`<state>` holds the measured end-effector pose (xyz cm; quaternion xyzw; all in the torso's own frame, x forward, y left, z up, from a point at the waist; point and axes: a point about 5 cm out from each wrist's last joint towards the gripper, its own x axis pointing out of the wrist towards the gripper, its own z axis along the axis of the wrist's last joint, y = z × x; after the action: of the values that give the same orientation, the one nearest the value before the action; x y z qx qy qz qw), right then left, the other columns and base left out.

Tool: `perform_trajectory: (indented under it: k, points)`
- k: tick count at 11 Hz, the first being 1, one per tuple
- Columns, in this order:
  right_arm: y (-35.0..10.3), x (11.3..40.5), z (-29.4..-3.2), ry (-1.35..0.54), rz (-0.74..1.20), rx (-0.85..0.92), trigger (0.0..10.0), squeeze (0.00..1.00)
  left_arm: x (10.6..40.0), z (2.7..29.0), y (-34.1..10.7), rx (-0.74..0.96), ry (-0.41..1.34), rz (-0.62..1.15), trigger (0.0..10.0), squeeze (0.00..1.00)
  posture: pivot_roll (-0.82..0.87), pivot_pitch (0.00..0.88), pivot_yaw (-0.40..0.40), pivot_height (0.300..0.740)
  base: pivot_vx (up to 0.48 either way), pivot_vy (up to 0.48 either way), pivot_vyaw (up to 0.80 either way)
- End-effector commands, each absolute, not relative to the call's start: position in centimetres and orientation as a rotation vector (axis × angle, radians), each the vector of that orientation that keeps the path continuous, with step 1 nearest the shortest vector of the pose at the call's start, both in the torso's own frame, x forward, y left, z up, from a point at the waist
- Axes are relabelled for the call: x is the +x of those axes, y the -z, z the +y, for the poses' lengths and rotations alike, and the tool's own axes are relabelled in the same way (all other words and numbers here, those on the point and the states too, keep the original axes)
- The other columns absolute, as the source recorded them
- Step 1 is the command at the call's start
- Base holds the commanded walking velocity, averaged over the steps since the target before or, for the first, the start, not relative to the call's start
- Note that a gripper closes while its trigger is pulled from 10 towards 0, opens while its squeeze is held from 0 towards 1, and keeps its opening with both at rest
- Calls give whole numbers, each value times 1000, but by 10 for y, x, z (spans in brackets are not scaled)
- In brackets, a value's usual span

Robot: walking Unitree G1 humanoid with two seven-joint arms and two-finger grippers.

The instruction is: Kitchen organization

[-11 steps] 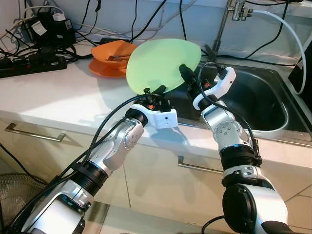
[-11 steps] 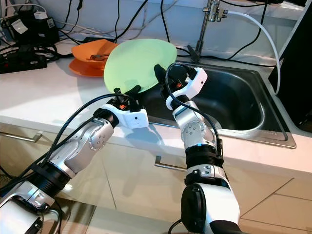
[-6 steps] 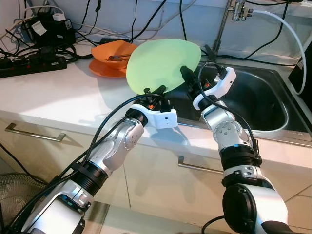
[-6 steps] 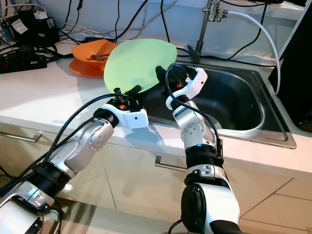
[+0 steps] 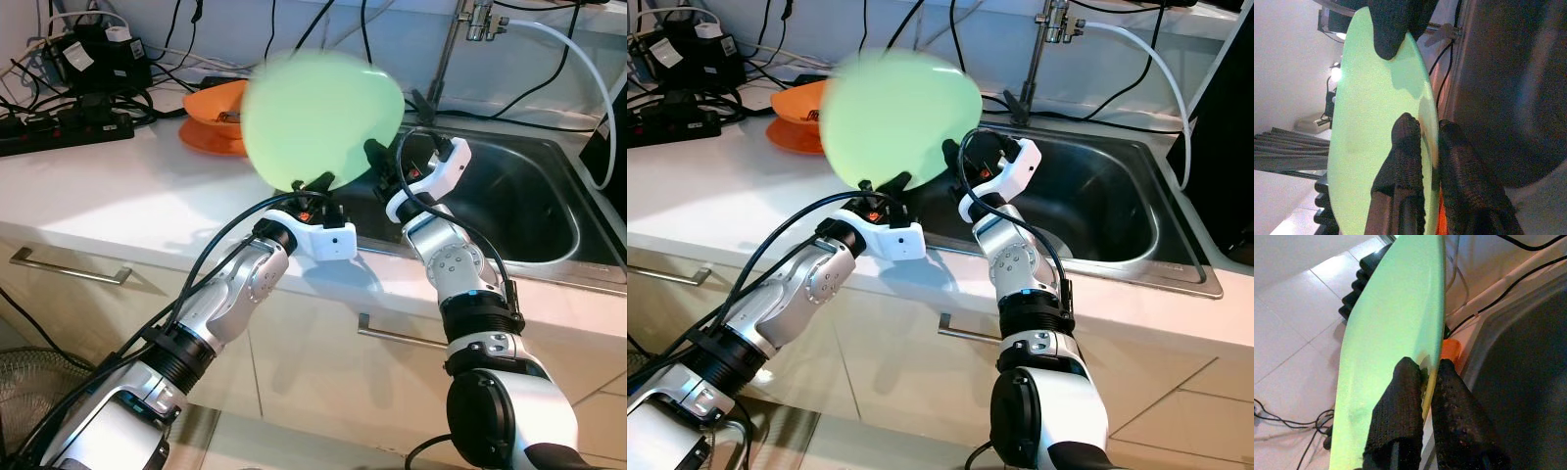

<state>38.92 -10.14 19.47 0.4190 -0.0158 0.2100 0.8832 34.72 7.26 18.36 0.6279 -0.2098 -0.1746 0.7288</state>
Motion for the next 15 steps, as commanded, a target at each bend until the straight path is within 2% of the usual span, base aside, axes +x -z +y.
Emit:
perform_trajectory:
  k: [1, 5, 7, 8, 9, 11, 14, 15]
  points:
    - [-195, 390, -101, -432, -26, 874, 0, 0, 346, 66, -205, 1370, 346, -562, 10000, 1000, 244, 0, -35, 740, 0, 0, 0]
    - [-193, 391, -102, -407, -24, 891, 0, 0, 345, 65, -206, 1357, 357, -571, 10000, 1000, 244, 0, -36, 740, 0, 0, 0]
    - [-193, 396, -115, -281, -37, 942, 0, 0, 344, 64, -206, 1352, 361, -574, 10000, 1000, 246, 0, -37, 740, 0, 0, 0]
    - [-193, 399, -124, -198, -50, 955, 0, 0, 344, 64, -204, 1337, 374, -561, 10000, 859, 246, 0, -37, 740, 0, 0, 0]
    - [-195, 402, -137, -109, -74, 1005, 0, 0, 343, 63, -202, 1326, 388, -552, 10000, 0, 246, 0, -38, 740, 0, 0, 0]
    - [-198, 405, -155, -1, -125, 1082, 0, 0, 343, 62, -201, 1320, 389, -550, 10000, 0, 248, 0, -40, 740, 0, 0, 0]
    - [-199, 405, -171, 98, -172, 1091, 0, 0, 342, 64, -200, 1285, 387, -528, 10000, 0, 250, 0, -40, 740, 0, 0, 0]
    - [-200, 405, -177, 122, -188, 978, 0, 0, 344, 69, -193, 1060, 395, -413, 10000, 0, 252, 0, -42, 740, 0, 0, 0]
